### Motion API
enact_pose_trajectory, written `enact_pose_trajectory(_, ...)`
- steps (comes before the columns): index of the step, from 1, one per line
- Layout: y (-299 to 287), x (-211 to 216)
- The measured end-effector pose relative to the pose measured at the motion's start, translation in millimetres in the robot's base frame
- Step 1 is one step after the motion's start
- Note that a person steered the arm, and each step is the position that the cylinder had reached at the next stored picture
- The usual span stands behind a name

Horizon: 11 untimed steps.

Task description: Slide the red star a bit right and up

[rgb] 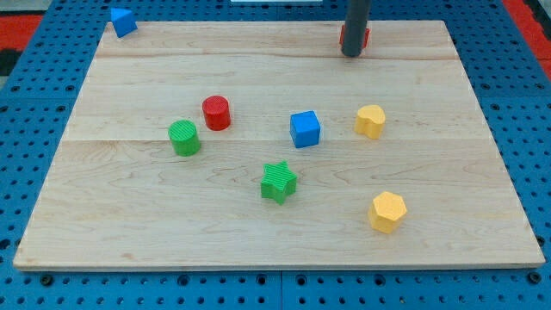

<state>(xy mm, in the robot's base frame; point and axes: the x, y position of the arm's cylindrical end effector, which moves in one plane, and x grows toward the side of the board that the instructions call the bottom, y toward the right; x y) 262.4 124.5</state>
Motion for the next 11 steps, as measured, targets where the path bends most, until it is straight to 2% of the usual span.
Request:
enact_pose_trajectory(1,3.0,-6.8)
enact_pose_trajectory(3,-62.8,-17.7)
enact_pose_trajectory(4,-48.0,-21.8)
enact_pose_trajectory(6,21.8,-27.9)
enact_pose_trajectory(8,23.9,-56.6)
enact_pose_trajectory(9,29.4,-57.1)
enact_pose_trajectory(11,-22.7,-69.8)
